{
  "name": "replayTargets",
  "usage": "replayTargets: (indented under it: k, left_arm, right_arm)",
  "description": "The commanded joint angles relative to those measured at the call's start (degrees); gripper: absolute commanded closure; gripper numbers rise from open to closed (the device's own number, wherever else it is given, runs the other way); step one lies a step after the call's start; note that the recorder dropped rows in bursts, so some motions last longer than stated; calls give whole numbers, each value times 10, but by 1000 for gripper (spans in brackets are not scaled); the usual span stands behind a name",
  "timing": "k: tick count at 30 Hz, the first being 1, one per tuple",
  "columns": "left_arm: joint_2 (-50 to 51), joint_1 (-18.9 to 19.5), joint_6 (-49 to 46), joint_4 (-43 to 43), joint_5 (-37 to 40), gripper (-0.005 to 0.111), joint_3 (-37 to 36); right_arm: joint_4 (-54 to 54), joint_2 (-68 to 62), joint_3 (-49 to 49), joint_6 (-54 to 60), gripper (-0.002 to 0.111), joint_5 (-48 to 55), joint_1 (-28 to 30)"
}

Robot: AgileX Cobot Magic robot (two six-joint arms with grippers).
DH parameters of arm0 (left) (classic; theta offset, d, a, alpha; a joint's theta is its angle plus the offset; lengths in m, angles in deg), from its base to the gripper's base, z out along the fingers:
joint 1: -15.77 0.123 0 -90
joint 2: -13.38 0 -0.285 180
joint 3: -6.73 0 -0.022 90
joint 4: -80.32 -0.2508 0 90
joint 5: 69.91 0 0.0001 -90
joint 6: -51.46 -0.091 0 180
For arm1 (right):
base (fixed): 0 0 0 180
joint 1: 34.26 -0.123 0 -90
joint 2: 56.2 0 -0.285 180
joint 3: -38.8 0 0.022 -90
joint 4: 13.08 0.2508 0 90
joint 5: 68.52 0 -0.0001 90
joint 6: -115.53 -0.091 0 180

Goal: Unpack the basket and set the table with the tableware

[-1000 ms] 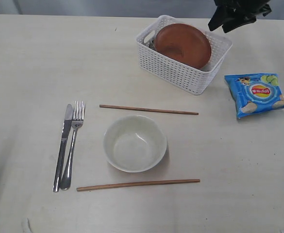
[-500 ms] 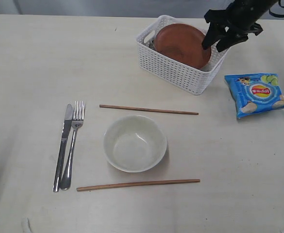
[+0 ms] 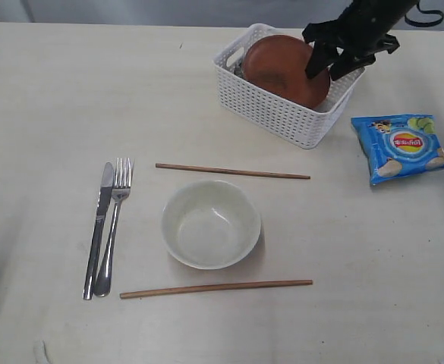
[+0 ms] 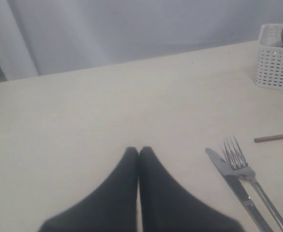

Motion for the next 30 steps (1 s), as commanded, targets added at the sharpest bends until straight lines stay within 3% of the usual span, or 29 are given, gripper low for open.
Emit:
replayTargets:
  k: [1, 8, 22, 30]
  left_arm:
    - [-2, 1, 0, 1, -3, 107, -1]
    - [-2, 1, 0, 1, -3, 107, -1]
    - [-2, 1, 0, 1, -3, 107, -1]
    - [-2, 1, 0, 1, -3, 107, -1]
  right_arm:
    - [-47, 1, 2, -46, 58, -27, -13]
    - [-74, 1, 2, -64, 58, -23, -20]
    - [16, -43, 2, -32, 60, 11, -20]
    - [40, -41, 2, 2, 99, 9, -20]
